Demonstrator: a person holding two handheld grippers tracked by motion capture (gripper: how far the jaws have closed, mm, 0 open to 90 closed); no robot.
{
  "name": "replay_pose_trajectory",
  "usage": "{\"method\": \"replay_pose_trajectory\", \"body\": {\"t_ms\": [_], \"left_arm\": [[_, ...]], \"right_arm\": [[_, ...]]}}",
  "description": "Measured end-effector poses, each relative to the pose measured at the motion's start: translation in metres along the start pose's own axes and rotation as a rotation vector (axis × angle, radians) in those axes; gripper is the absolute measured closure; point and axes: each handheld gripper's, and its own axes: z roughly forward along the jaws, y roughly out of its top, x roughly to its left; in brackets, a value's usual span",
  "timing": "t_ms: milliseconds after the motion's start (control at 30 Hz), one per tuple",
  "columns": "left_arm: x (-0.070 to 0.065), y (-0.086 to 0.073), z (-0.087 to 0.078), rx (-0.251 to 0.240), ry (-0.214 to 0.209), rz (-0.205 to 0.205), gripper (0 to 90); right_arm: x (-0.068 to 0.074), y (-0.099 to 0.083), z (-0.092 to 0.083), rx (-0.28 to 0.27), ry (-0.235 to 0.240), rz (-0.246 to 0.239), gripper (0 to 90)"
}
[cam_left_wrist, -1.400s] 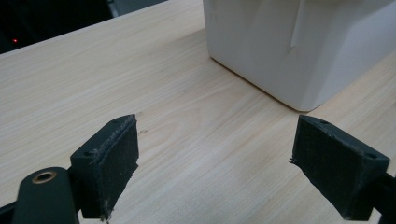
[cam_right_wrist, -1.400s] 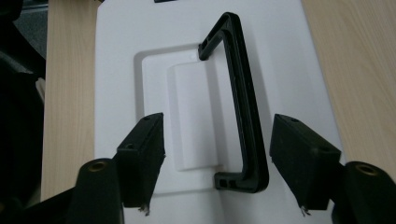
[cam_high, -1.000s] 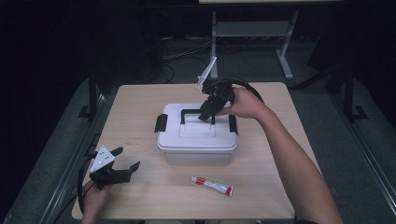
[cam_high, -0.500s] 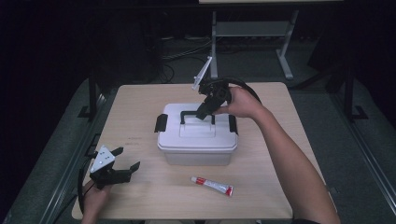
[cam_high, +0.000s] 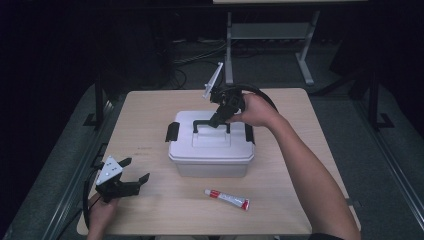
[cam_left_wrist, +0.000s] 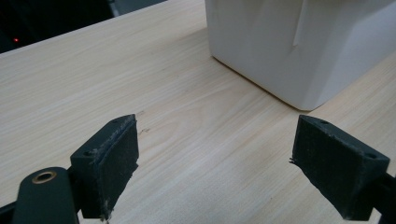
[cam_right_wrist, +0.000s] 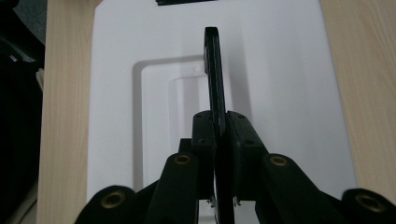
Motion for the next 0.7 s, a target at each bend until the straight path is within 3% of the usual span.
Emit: {"method": "replay_pose_trajectory", "body": {"t_ms": [700], "left_arm": [[0.0017, -0.0009, -0.0014, -0.001, 0.003, -0.003, 13.8]], "right_arm": [[0.0018, 0.0057, -0.0028, 0.025, -0.006, -0.043, 83.5]]}}
